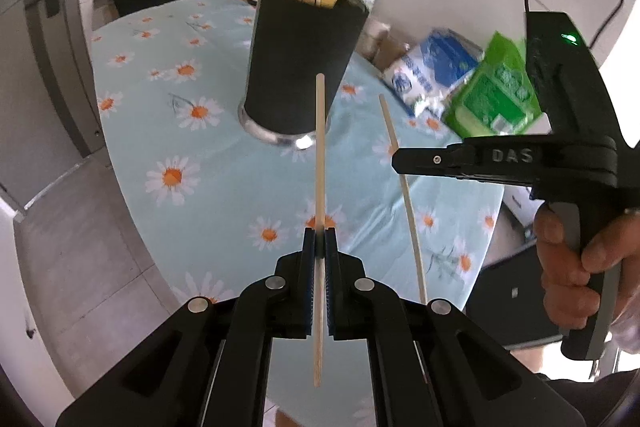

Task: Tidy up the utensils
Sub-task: 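Lift both chopsticks and carry them over the black holder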

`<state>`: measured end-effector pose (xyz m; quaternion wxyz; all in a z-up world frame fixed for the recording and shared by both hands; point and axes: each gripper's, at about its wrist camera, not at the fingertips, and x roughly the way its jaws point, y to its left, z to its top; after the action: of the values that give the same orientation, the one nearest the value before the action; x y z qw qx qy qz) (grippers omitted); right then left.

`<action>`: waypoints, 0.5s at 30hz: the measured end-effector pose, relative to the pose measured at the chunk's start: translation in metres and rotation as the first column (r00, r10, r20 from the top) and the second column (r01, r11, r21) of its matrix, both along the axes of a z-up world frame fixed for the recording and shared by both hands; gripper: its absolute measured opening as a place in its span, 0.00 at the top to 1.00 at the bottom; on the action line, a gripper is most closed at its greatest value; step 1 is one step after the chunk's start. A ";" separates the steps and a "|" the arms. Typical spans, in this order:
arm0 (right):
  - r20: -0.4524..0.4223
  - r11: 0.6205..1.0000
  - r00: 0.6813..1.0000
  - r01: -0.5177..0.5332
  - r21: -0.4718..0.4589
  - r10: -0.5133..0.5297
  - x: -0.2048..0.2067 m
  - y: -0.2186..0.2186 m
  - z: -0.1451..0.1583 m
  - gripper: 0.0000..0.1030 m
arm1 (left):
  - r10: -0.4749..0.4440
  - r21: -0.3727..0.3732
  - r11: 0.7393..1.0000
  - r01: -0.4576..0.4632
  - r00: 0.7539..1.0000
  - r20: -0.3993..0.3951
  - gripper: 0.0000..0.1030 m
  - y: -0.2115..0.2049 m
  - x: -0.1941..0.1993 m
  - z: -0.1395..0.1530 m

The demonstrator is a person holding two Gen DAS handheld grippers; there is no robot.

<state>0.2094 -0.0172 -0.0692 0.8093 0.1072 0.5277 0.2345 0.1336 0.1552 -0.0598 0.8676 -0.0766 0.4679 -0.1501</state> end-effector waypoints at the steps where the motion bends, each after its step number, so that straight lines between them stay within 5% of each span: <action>1: 0.018 1.000 1.000 -0.024 0.013 0.023 0.001 -0.001 0.004 0.95 | 0.023 -0.006 1.000 -0.023 1.000 0.008 0.97 -0.002 0.001 0.004; 6: 0.176 0.981 0.969 -0.186 0.049 0.174 0.004 -0.012 0.038 0.95 | 0.126 -0.022 0.992 -0.124 0.990 0.061 0.97 -0.017 0.006 0.028; 15: 0.328 0.918 0.900 -0.357 0.171 0.289 0.040 -0.045 0.074 0.94 | 0.244 -0.040 0.970 -0.241 0.948 0.203 0.97 -0.053 0.018 0.069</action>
<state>0.2493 -0.0620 0.0048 0.8110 0.0730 0.3808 0.4382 0.1518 0.1019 0.0090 0.9227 -0.1239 0.3613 -0.0527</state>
